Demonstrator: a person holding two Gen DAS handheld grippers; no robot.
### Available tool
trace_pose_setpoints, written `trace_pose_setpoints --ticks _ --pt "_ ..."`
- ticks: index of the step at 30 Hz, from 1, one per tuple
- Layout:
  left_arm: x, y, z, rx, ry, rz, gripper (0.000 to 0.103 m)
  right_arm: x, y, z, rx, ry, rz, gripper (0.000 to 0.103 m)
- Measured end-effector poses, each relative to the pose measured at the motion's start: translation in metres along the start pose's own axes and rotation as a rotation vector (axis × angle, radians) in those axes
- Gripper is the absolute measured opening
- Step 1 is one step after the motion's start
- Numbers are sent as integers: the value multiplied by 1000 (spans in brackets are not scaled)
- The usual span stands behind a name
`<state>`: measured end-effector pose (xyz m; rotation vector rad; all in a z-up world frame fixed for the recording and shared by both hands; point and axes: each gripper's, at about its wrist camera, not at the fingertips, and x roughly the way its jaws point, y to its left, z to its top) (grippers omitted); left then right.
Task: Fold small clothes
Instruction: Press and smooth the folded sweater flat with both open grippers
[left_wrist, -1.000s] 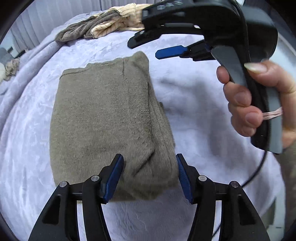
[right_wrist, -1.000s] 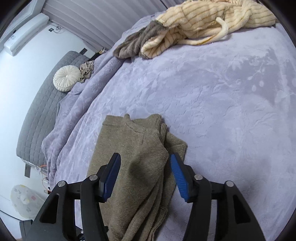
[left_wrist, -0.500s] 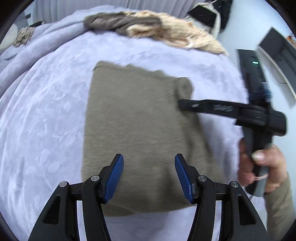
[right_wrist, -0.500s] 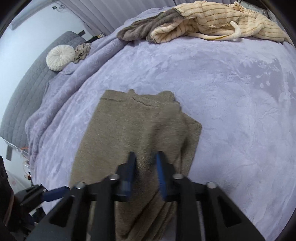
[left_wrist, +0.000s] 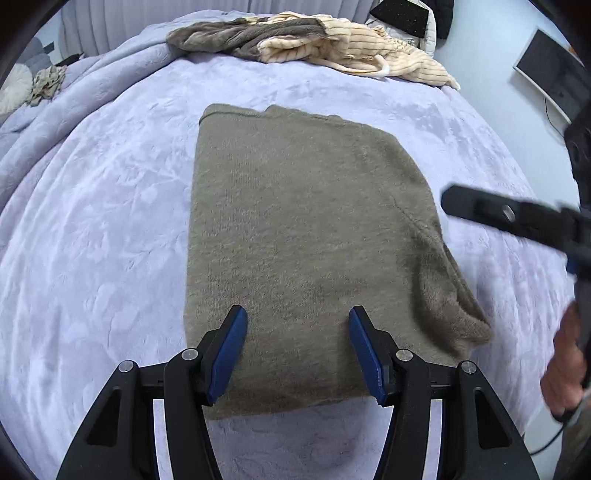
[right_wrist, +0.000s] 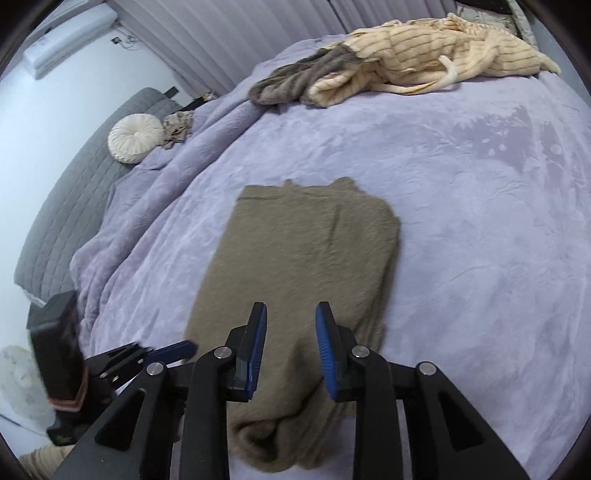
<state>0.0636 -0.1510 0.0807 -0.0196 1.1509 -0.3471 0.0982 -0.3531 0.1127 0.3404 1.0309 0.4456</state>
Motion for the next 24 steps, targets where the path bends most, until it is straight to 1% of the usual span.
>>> trace_pose_setpoints --ticks 1,5,7,9,12,14,17,20,22,24 --pt "-1 5 -1 2 -7 2 59 1 8 -8 -7 6 20 40" --pt "-2 10 -8 30 -6 52 59 16 19 -34 2 51 74 40" --pt "1 16 -11 35 1 67 59 28 13 -45 21 83 28 40" --pt "1 20 -15 39 8 77 59 33 4 -54 31 83 -12 39" --pt "5 29 -18 29 24 86 59 27 -9 -62 77 59 14 39" --pt "4 37 -19 6 37 63 59 23 -9 -63 82 55 0 39" --pt "-4 38 -17 2 17 51 59 13 4 -60 36 51 -63 41" --pt "-3 31 -7 29 -1 67 59 3 22 -44 -48 -2 -143 49" --pt "2 28 4 25 4 72 59 4 26 -28 -70 -18 -155 54" --pt "8 26 19 15 0 73 59 15 25 -8 -77 -11 -163 55"
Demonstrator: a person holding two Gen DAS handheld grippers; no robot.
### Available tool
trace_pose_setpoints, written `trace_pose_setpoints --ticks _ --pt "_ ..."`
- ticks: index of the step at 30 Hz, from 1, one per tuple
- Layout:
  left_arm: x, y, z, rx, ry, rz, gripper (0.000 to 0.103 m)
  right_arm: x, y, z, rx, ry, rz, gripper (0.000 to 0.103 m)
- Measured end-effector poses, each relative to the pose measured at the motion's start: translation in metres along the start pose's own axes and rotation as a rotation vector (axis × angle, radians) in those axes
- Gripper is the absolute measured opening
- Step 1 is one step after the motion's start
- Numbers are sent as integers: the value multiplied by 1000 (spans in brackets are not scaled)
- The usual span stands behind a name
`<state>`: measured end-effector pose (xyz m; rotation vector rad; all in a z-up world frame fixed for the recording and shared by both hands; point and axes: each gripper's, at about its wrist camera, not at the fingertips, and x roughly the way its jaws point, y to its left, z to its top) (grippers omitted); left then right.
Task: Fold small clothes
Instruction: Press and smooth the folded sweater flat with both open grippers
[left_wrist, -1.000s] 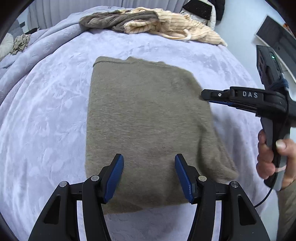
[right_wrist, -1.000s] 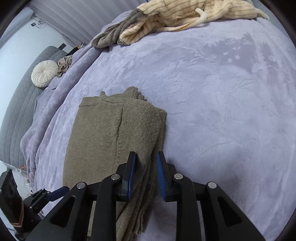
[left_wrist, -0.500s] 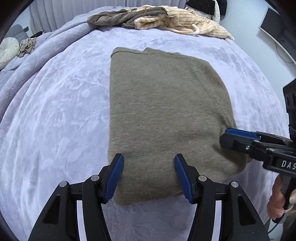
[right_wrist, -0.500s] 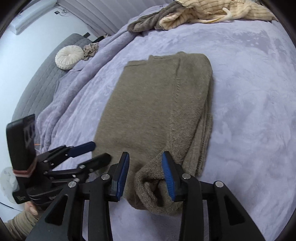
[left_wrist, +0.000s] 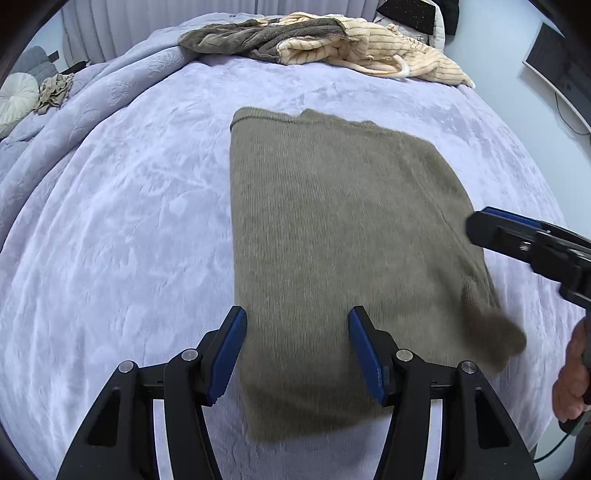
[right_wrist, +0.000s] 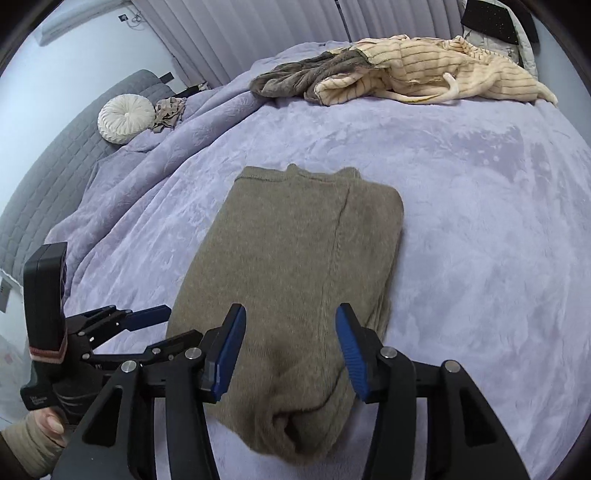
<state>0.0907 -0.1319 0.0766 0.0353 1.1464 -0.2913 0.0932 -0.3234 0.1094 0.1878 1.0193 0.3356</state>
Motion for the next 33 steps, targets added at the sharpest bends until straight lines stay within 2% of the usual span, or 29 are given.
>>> trace_pose_setpoints --ticks 4,5,7,8,10,12,15,17,20,24,29,33 --pt "22 -2 37 -38 27 -9 59 39 -18 34 13 58 -41 54" --pt "31 1 46 -49 42 -13 62 49 -26 40 30 79 -35 54" --pt "44 4 61 -55 58 -4 76 67 -43 51 81 101 -8 54" --pt "52 6 69 -57 61 -6 77 74 -50 57 98 100 10 54" --pt "64 9 80 -78 89 -28 77 83 -62 66 123 90 20 54" --pt "66 11 85 -91 98 -37 77 89 -70 74 140 92 -14 54" --pt "51 6 82 -53 60 -23 77 81 -66 77 145 97 -30 54" --pt "40 0 74 -10 41 4 77 60 -45 69 82 64 -8 54" --pt "26 -3 61 11 19 -4 77 31 -11 42 -33 42 5 55" --pt "17 -7 44 21 1 8 77 9 19 2 -84 25 42 55" --pt "23 -5 16 11 34 4 77 24 19 -45 -81 87 -14 54" --pt "22 -2 3 -14 27 -15 77 17 11 -66 -47 47 -11 54"
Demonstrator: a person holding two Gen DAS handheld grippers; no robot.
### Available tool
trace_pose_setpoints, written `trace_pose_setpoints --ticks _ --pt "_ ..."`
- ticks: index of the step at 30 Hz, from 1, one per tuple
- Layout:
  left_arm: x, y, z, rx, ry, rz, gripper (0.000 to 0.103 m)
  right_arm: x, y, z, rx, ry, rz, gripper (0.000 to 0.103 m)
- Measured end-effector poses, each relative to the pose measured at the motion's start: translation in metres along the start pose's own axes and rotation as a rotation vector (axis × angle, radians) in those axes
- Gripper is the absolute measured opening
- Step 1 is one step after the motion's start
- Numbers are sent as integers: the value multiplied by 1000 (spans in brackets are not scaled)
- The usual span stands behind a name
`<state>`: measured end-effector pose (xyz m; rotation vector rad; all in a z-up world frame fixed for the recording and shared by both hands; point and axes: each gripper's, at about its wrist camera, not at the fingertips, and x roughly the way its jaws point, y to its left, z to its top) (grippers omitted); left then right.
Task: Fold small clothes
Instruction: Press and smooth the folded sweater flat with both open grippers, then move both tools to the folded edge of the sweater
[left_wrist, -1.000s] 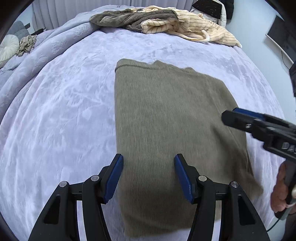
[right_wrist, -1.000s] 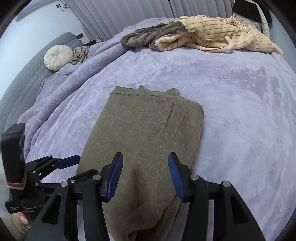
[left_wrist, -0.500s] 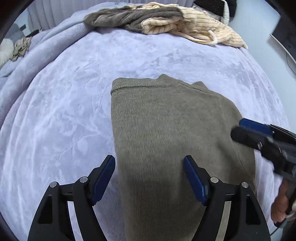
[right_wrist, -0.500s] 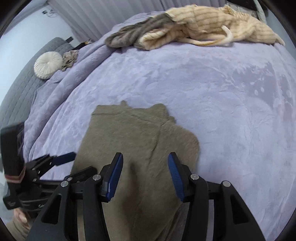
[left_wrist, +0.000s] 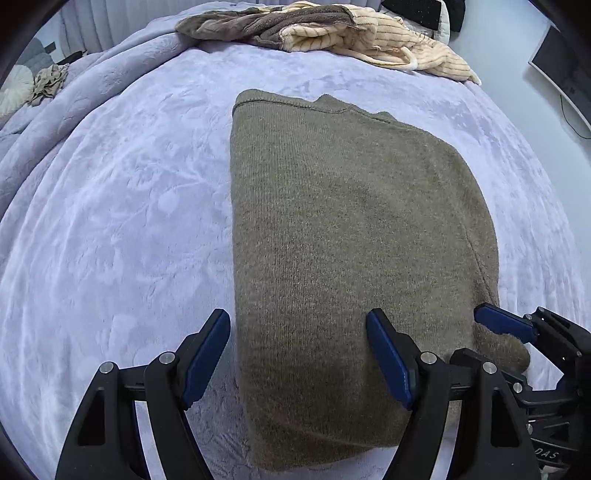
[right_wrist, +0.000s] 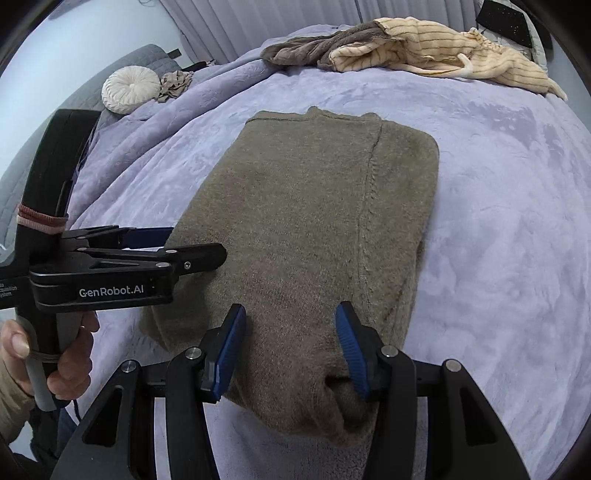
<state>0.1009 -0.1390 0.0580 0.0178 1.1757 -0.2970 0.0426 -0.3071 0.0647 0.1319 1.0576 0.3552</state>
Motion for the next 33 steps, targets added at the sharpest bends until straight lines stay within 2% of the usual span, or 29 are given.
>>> trace_pose_setpoints --ticks 5,9,11,12,14,17,23,28,33 --pt "-2 0 -8 1 6 6 77 -4 0 -9 8 -6 -25 54" --pt "-12 -6 -18 39 16 41 77 -10 12 -15 -20 30 -79 55" --pt "-19 -10 -26 61 19 63 77 -16 19 -18 -29 54 -122 68" --pt "-24 -11 -29 62 13 68 77 -17 21 -19 -24 83 -153 84" --pt "-38 -13 -36 66 -8 69 77 -20 23 -20 -7 129 -197 84" --pt "-59 -12 -43 56 -47 96 77 -46 32 -20 -16 52 -184 84" --pt "-98 -13 -51 39 -115 115 77 -80 57 -9 -59 -47 -288 84" --pt "-112 -13 -53 12 -123 134 77 -81 70 -2 -57 -47 -338 84" --pt "-115 -5 -59 -38 -117 119 77 -75 68 -4 11 -28 -321 84"
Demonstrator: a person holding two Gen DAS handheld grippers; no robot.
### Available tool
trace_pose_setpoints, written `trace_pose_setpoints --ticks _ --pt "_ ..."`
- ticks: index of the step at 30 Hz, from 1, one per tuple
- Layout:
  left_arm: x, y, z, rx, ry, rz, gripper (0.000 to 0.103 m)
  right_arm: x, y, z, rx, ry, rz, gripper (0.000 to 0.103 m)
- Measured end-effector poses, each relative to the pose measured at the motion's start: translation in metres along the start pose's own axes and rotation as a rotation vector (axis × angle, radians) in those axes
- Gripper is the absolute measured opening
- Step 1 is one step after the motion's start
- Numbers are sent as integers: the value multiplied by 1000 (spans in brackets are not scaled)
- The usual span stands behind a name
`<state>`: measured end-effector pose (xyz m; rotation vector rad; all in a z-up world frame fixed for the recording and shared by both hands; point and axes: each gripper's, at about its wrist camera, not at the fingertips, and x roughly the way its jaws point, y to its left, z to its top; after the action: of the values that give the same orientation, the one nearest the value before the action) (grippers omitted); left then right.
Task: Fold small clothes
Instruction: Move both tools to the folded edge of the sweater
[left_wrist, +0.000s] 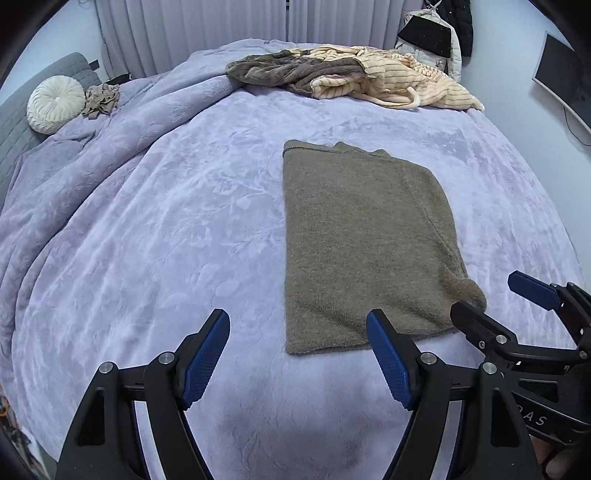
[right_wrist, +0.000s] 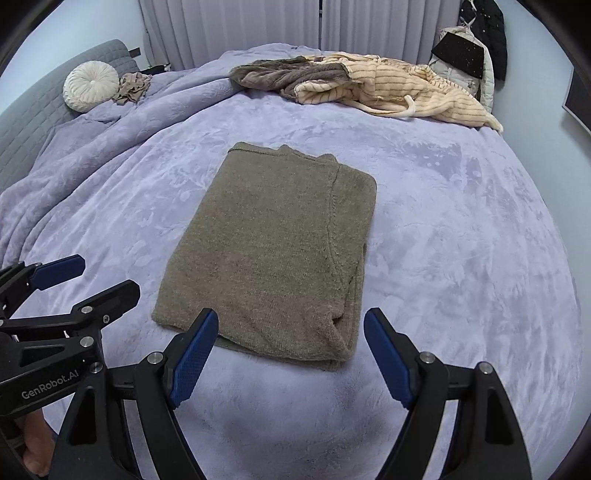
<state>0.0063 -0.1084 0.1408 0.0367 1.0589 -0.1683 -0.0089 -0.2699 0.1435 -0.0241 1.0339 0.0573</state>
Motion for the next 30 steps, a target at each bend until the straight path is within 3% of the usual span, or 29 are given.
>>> trace_pose_setpoints --ticks 4,8,20,24,27,28,30 --pt "-4 5 -5 -36 -12 3 77 6 -1 -5 30 29 9 84" --pt "-13 8 -14 -61 -90 16 77 5 -1 -10 38 36 -4 84" --pt "-12 -3 -17 10 -64 37 77 -7 5 -11 22 22 -27 84" --pt "29 1 6 44 4 1 77 5 -6 1 39 17 -6 85" --pt "84 23 34 1 89 21 77 39 -32 23 102 55 2 86" --pt "97 32 42 -27 113 -3 77 53 -43 30 133 76 -1 86" --pt "114 45 56 -91 137 -125 77 76 -63 42 181 106 26 86"
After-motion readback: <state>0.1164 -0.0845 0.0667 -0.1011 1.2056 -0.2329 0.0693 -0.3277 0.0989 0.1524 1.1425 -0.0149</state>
